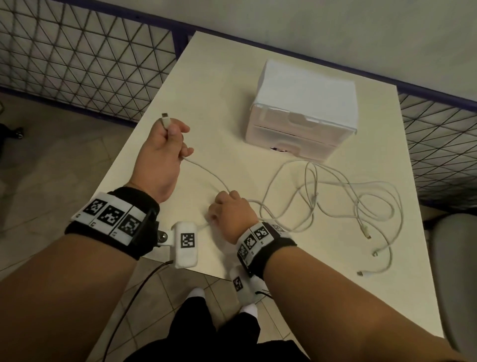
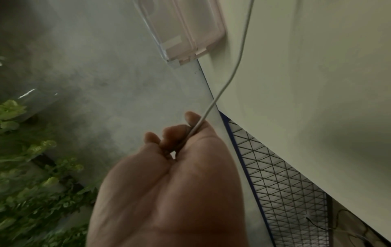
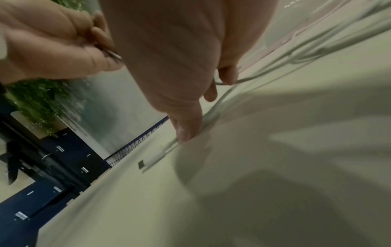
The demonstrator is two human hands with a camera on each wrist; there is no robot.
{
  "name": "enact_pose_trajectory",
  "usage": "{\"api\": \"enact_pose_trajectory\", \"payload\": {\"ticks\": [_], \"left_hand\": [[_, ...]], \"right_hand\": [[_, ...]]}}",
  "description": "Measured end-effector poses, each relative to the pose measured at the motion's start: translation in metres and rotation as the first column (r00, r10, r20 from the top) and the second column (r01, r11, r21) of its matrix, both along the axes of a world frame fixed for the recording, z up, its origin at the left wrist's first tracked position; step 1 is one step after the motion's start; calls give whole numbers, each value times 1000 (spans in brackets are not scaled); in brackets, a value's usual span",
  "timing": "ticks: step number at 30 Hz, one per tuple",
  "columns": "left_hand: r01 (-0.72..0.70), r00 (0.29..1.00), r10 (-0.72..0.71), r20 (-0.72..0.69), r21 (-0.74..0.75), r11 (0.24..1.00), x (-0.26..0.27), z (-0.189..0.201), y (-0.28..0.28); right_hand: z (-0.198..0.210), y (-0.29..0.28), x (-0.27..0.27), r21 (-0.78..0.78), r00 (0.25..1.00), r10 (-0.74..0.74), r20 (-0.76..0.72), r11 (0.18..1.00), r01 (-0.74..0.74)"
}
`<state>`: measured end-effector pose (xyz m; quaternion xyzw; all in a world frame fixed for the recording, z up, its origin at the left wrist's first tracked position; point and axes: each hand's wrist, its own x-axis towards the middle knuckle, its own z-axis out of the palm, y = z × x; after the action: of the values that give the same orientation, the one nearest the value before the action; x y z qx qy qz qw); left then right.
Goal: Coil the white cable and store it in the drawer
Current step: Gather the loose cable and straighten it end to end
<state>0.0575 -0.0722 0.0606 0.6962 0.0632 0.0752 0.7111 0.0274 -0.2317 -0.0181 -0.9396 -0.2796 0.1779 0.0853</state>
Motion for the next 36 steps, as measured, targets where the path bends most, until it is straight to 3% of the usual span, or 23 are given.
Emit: {"api": "enact_pose_trajectory", "payload": {"ticks": [2,4,6,9,12,16,20,23,26,28,30,33,36], "left_hand": [[-5,1000,6,-10,38,999,-2,-6,2],[-17,1000,18,-25,49,999,-2,-10,2],[0,1000,1,-26,20,1000,-3,-11,-2],[175,983,-177,-53,-36,984,-6,-9,-21],[410,904,-421,-79,-119,904,-6,-4,-46],[537,828,-558,-56,-209,818,-5,7,-71],[529,810,-586,-38,-387,756,-8,9,-85],[543,802,-597,-11,-405,736,-8,10,-93],[572,787,-615,40,-421,704,-7,11,-98],[564,801,-597,52,-403,721,-4,13,-100],[482,864,-500,53,-372,793,2,16,-98],[332,943,-323,81,-312,890,14,22,-86],[261,964,-238,117,-256,931,21,28,-72]], "right_hand": [[5,-7,0,65,1000,-14,1,998,14],[22,-17,0,336,986,-142,-92,927,165],[47,-24,3,612,933,-292,-212,705,359],[84,-28,13,799,857,-408,-314,374,471],[102,-31,22,817,804,-439,-401,225,530],[105,-46,24,803,773,-462,-434,191,565],[113,-67,19,770,797,-418,-436,285,571],[116,-78,14,771,798,-369,-477,260,581],[112,-83,11,752,806,-376,-457,322,576],[112,-89,9,752,819,-353,-452,342,563],[108,-104,12,750,815,-401,-419,353,559],[92,-144,17,697,698,-604,-385,306,649],[62,-177,10,424,566,-780,-267,432,796]]}}
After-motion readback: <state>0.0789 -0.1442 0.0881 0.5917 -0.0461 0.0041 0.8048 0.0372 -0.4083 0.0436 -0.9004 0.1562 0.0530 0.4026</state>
